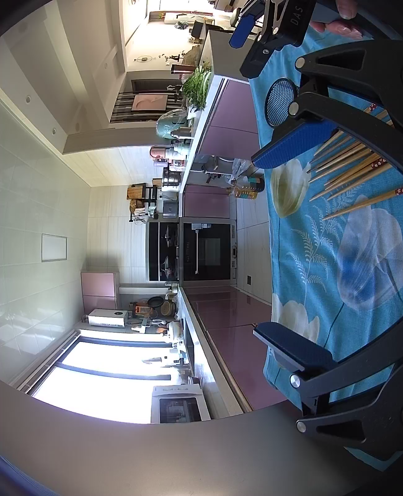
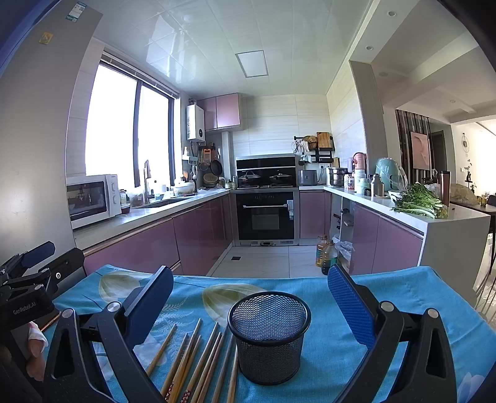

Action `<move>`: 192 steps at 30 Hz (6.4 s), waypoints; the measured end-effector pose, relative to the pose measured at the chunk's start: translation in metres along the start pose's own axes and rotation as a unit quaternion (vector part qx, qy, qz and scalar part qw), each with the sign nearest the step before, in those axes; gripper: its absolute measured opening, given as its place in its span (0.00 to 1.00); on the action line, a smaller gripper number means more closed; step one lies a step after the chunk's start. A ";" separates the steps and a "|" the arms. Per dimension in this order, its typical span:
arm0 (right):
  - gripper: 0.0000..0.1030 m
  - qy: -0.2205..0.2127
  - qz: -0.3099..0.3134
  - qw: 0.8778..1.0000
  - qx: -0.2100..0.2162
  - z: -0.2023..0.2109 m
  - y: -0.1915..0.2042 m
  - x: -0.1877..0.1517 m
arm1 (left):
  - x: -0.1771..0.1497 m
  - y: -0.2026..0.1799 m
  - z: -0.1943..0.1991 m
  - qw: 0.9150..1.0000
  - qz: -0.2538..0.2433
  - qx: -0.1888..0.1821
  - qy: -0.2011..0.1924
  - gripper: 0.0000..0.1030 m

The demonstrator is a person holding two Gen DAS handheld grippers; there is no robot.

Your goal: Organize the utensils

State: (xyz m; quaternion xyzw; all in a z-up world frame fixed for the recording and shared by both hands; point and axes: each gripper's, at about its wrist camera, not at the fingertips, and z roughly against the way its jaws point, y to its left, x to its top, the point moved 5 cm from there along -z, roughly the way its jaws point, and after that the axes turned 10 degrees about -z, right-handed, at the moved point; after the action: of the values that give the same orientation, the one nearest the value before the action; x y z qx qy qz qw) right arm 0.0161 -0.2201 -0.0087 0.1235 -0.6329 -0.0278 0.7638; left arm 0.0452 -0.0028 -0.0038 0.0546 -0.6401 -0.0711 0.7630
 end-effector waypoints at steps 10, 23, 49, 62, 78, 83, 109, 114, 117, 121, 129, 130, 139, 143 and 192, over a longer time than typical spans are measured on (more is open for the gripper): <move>0.94 0.001 -0.001 1.000 0.001 0.000 0.000 -0.001 | 0.001 0.000 0.000 1.000 0.000 0.000 0.000 0.95; 0.94 0.002 -0.003 1.000 0.002 -0.001 0.000 -0.002 | -0.001 -0.002 0.000 1.000 -0.002 -0.001 0.001 0.95; 0.94 0.080 -0.002 0.996 0.026 -0.003 -0.011 -0.019 | -0.022 -0.012 -0.018 0.998 -0.020 -0.036 0.051 0.95; 0.39 0.297 0.020 0.954 0.023 -0.040 -0.013 -0.104 | -0.089 -0.039 -0.076 0.968 -0.040 -0.140 0.205 0.79; 0.28 0.352 0.030 0.935 0.024 -0.064 0.002 -0.132 | -0.131 -0.078 -0.109 0.931 -0.055 -0.212 0.293 0.46; 0.24 0.354 0.023 0.935 0.020 -0.070 0.002 -0.133 | -0.137 -0.085 -0.115 0.919 -0.037 -0.239 0.312 0.37; 0.05 0.270 -0.041 0.955 0.115 -0.035 0.009 -0.068 | -0.074 -0.049 -0.082 0.937 0.023 -0.260 0.234 0.08; 0.06 0.233 -0.045 0.963 0.130 -0.022 0.007 -0.046 | -0.041 -0.040 -0.064 0.940 0.028 -0.279 0.193 0.08; 0.06 0.214 -0.054 0.965 0.143 -0.016 0.004 -0.031 | -0.023 -0.036 -0.052 0.943 0.032 -0.286 0.169 0.08; 0.05 0.182 -0.052 0.971 0.147 -0.015 0.004 -0.009 | 0.006 -0.030 -0.041 0.951 0.039 -0.277 0.128 0.08; 0.05 0.134 -0.048 0.978 0.156 -0.023 -0.007 0.034 | 0.068 -0.050 -0.034 0.949 0.036 -0.309 0.058 0.07; 0.05 0.130 -0.048 0.978 0.156 -0.024 -0.008 0.039 | 0.076 -0.054 -0.032 0.948 0.034 -0.313 0.053 0.07; 0.05 0.105 -0.038 0.984 0.137 -0.033 -0.019 0.061 | 0.116 -0.095 -0.047 0.937 0.036 -0.346 0.036 0.07; 0.05 0.096 -0.038 0.987 0.126 -0.041 -0.024 0.064 | 0.120 -0.116 -0.063 0.935 0.036 -0.350 0.037 0.07; 0.41 0.273 0.010 0.951 0.147 -0.036 0.019 -0.068 | -0.053 -0.070 -0.087 0.940 -0.024 -0.258 0.222 0.51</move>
State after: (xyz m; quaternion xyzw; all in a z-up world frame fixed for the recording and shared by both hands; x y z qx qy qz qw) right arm 0.0358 -0.1830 -0.0755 0.2309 -0.3980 0.1078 0.8813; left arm 0.1187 -0.0633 -0.0830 -0.1149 -0.4125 -0.2384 0.8717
